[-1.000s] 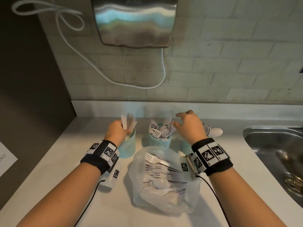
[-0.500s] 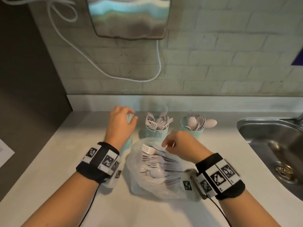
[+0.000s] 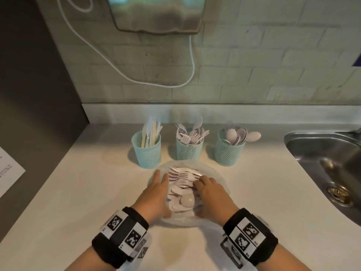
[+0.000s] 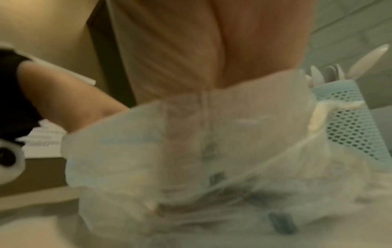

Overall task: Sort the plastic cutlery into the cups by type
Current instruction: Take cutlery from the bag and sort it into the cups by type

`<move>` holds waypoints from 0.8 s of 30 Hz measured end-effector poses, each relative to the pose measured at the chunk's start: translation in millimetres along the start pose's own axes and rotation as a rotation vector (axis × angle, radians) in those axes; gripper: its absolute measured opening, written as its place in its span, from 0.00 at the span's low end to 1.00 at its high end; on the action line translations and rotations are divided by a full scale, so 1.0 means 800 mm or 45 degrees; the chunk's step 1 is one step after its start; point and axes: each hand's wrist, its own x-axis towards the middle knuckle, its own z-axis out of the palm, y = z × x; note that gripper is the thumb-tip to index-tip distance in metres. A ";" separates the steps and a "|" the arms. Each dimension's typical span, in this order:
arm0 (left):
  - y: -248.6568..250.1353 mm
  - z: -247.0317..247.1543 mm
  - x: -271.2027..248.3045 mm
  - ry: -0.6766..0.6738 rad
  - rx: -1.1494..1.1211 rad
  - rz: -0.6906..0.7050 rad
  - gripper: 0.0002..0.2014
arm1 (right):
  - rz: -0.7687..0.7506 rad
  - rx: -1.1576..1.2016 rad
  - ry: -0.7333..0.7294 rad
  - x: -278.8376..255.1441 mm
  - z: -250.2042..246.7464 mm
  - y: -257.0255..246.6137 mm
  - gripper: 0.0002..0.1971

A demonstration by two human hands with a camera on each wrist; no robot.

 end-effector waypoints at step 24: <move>0.003 0.001 -0.012 0.075 -0.058 -0.074 0.48 | -0.070 -0.023 -0.003 0.018 0.011 -0.005 0.25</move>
